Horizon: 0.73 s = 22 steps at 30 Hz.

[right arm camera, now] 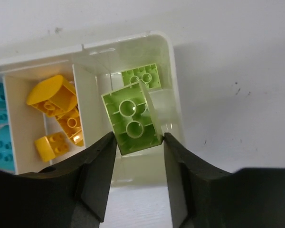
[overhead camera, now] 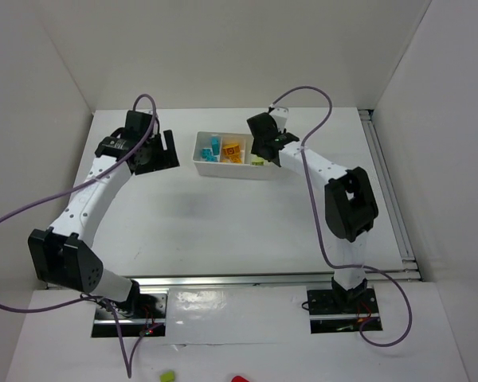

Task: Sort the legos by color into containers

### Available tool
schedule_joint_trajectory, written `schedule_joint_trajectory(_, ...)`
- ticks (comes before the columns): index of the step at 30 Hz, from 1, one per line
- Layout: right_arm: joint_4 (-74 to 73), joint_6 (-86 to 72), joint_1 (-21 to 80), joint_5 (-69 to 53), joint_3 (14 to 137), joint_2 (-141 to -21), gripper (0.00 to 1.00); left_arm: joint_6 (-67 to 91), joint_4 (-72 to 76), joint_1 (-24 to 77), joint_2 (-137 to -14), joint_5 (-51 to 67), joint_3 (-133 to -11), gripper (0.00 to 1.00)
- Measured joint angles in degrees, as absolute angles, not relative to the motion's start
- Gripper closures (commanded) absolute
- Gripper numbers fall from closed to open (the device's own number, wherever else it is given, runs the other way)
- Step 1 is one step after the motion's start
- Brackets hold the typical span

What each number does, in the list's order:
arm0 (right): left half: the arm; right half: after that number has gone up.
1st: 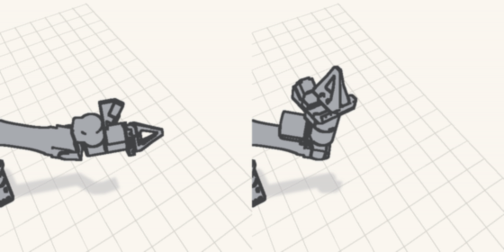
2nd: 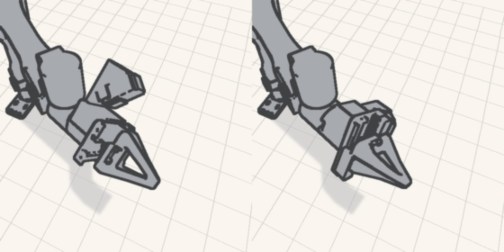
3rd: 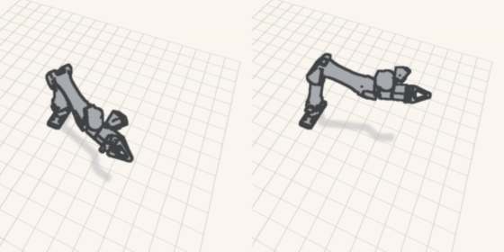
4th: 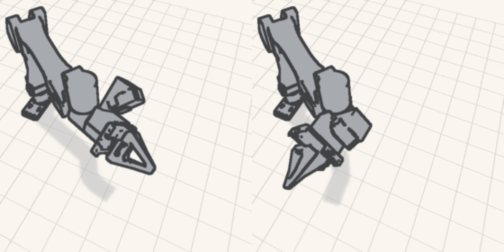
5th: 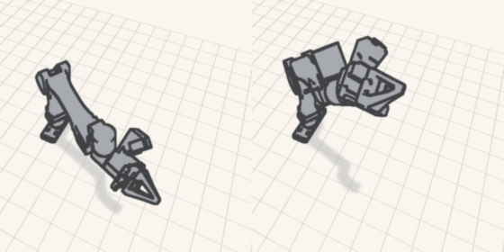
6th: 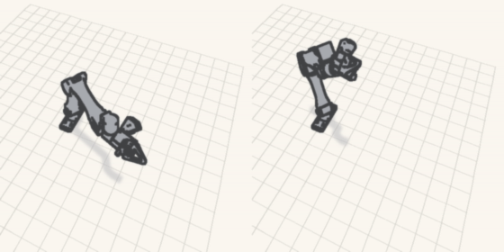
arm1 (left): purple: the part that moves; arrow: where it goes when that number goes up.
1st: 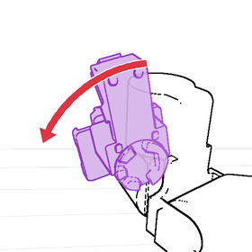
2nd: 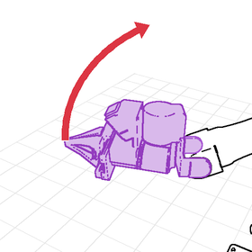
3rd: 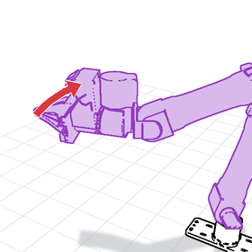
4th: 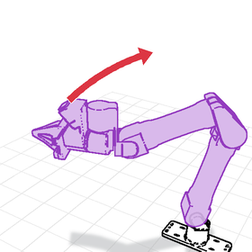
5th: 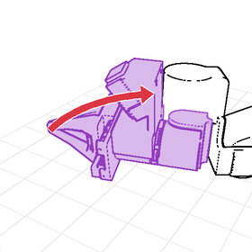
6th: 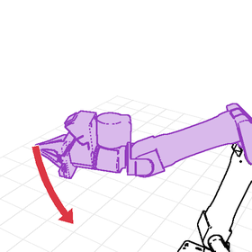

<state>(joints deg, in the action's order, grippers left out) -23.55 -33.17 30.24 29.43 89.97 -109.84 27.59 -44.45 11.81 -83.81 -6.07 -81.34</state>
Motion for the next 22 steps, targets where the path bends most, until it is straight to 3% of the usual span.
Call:
schedule_joint_trajectory(2,-23.6,-32.2,30.2,28.4,91.4,-112.7,0.24,27.6,-44.3,11.8,-83.0,-6.0,-81.3,0.12)
schedule_joint_trajectory(3,-23.8,-31.7,30.1,27.9,92.7,-114.1,0.04,27.6,-44.3,11.8,-82.7,-6.0,-81.3,0.12)
schedule_joint_trajectory(4,-24.3,-31.4,30.1,27.6,93.9,-115.0,0.0,27.6,-44.2,11.8,-82.6,-6.0,-81.3,0.12)
schedule_joint_trajectory(11,-27.8,-30.2,28.9,32.7,96.8,-111.5,0.0,27.7,-44.1,11.8,-82.5,-6.1,-81.3,0.11)
schedule_joint_trajectory(17,-36.5,-32.3,20.0,43.6,95.0,-97.4,0.0,27.7,-44.1,11.8,-81.0,-6.1,-81.4,0.1)
schedule_joint_trajectory(22,-42.9,-34.5,11.6,49.0,84.2,-81.8,0.0,27.7,-43.0,11.8,-76.6,-6.0,-81.4,0.09)
